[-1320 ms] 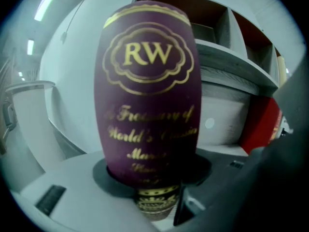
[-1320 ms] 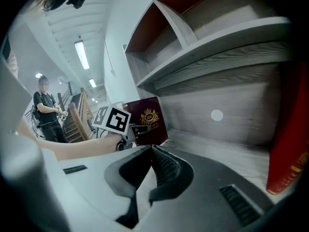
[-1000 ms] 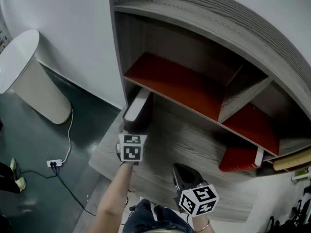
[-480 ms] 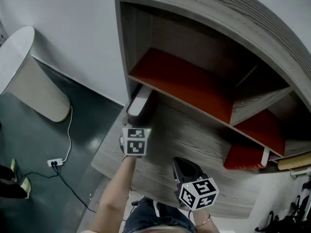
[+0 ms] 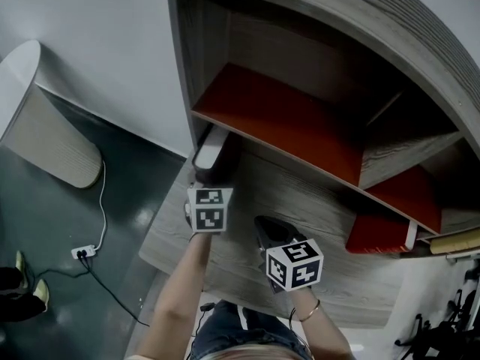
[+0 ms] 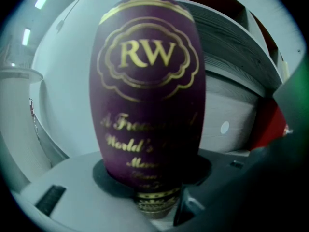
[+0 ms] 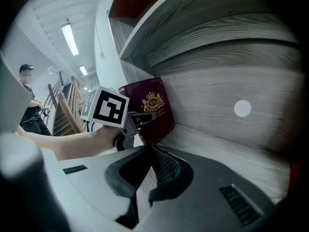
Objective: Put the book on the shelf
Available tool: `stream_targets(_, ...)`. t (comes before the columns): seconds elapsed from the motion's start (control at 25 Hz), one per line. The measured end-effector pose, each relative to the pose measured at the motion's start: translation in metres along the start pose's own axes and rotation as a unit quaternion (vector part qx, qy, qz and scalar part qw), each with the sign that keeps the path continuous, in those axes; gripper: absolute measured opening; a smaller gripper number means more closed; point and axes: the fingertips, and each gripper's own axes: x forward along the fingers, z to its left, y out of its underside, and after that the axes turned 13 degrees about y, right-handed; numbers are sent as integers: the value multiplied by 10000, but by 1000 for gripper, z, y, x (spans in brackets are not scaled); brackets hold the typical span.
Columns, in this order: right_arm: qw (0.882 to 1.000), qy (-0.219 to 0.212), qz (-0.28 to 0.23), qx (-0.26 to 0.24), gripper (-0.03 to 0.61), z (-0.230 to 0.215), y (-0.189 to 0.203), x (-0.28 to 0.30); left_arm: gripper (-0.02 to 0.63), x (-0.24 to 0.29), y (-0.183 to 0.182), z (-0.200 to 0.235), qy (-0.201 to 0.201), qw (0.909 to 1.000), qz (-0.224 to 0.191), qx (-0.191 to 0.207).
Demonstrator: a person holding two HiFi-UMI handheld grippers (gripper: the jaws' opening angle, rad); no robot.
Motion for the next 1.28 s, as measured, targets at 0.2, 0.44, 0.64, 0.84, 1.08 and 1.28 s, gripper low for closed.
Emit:
stream_targets(0.2,9999,-144,87,-32,9,9,-11,24,227,7,-2,-1,-28,9999,-9,130)
stream_targets(0.44,9997,-68,109,-192,9,8,-27,45,227,18,-2,-1,-82,9998,-54,169)
stream_targets(0.64,9998,-25,114,-186,9,4,-34,53,227,24,-7,-1,-152,9995,-84,265)
stream_targets(0.84,9997,-14,175,-165,9,0,-32,57,228,26,-7,0,-193,9991,-147,356)
stream_targets(1.08,9997,-7,176,-149,9,0,-31,57,229,26,-6,-2,-243,9980,-115,573)
stream_targets(1.28,9998,16,139,-147,9,0,-30,52,244,17,-2,-3,-306,9974,-41,653)
